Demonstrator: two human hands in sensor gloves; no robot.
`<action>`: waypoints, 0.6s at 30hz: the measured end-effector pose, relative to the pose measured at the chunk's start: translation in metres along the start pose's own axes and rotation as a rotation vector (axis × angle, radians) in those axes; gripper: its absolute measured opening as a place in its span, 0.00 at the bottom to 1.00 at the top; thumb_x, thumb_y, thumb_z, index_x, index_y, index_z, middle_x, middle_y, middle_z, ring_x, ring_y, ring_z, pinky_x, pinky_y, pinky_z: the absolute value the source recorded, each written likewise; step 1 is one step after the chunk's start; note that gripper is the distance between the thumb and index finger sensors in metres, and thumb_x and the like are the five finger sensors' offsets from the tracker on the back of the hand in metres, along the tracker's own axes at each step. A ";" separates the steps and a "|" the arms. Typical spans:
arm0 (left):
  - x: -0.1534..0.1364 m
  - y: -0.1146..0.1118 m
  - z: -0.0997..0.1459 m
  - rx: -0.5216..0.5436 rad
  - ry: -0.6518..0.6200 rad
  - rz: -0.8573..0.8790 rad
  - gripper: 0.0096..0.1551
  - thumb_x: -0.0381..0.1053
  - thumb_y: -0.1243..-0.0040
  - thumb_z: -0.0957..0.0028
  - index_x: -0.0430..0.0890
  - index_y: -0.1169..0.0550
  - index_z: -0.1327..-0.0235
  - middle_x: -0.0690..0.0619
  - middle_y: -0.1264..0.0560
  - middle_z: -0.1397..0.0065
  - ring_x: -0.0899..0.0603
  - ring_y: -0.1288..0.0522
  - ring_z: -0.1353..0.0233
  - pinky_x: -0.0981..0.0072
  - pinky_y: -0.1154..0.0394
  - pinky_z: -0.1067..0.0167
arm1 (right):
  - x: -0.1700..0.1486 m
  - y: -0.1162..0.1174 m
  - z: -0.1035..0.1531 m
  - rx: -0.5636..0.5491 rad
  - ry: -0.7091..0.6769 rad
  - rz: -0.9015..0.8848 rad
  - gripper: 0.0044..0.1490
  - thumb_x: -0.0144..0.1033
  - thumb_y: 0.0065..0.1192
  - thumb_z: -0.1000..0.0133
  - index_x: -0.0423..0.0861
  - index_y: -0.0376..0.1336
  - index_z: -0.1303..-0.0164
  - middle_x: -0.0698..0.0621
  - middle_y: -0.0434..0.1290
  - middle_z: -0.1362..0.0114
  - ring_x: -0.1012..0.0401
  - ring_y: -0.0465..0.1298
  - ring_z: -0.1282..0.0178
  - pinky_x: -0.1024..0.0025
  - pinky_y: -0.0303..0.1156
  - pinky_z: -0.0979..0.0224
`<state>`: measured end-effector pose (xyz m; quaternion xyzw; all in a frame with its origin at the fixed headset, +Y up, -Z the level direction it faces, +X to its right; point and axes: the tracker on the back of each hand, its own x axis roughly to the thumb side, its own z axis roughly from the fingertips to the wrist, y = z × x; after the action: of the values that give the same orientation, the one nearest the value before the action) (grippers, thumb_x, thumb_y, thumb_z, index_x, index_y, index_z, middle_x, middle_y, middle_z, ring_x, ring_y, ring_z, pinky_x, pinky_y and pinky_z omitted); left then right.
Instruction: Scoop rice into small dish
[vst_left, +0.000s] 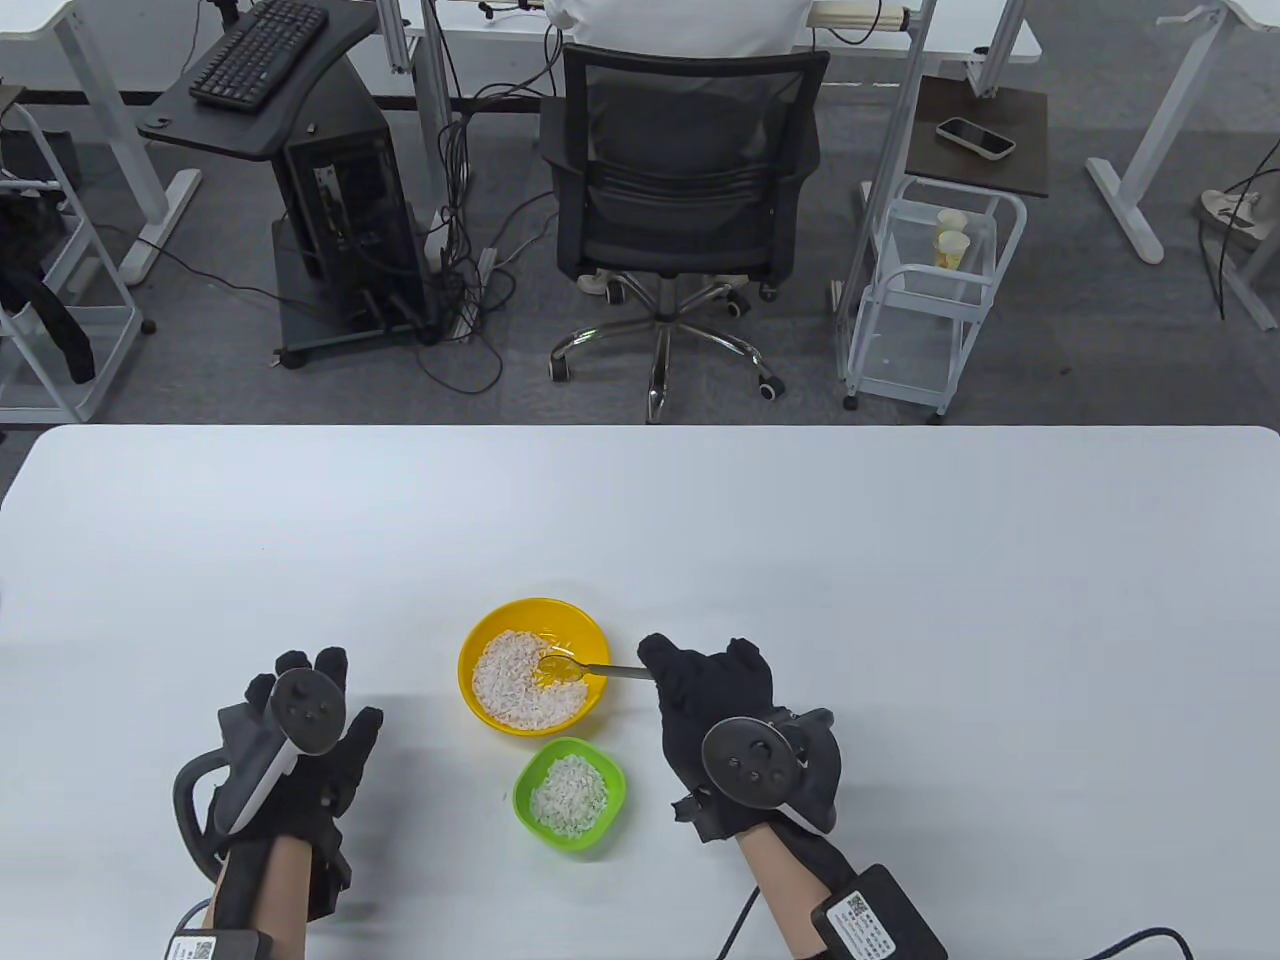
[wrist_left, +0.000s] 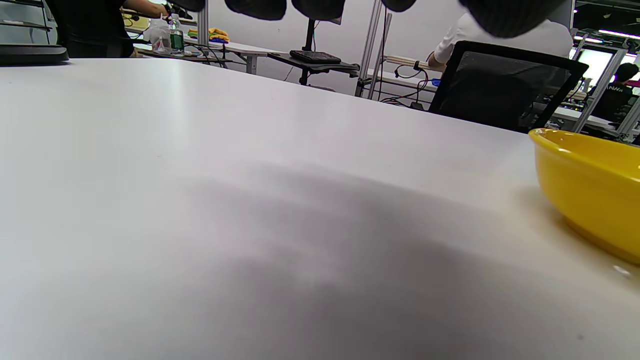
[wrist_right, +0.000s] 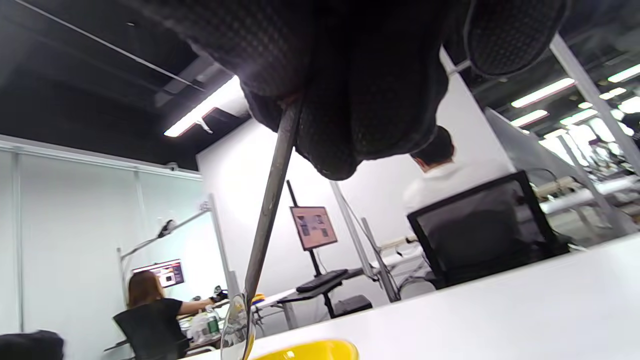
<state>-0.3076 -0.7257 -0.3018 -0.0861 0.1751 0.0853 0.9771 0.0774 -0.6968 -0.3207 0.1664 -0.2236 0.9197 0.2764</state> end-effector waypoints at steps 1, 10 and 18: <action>0.000 0.000 0.000 0.000 0.000 0.000 0.43 0.70 0.52 0.48 0.66 0.50 0.20 0.56 0.52 0.08 0.40 0.50 0.10 0.38 0.48 0.18 | -0.004 0.007 0.000 0.010 0.036 -0.002 0.24 0.27 0.62 0.42 0.44 0.72 0.35 0.42 0.84 0.42 0.45 0.80 0.49 0.29 0.62 0.30; 0.003 -0.001 0.000 -0.003 -0.006 -0.017 0.43 0.70 0.52 0.48 0.66 0.50 0.20 0.56 0.52 0.08 0.40 0.50 0.10 0.38 0.48 0.18 | 0.000 0.032 -0.005 0.093 0.028 0.125 0.24 0.28 0.62 0.42 0.44 0.72 0.35 0.42 0.84 0.42 0.46 0.81 0.50 0.29 0.61 0.30; 0.004 -0.002 0.000 0.001 -0.008 -0.012 0.43 0.70 0.52 0.48 0.66 0.50 0.20 0.56 0.52 0.08 0.40 0.50 0.10 0.38 0.48 0.18 | -0.019 0.054 0.003 0.263 0.344 -0.280 0.24 0.25 0.62 0.42 0.37 0.72 0.36 0.37 0.85 0.47 0.45 0.81 0.56 0.29 0.63 0.33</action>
<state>-0.3038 -0.7271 -0.3028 -0.0863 0.1705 0.0795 0.9784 0.0612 -0.7470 -0.3435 0.0712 -0.0267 0.9084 0.4111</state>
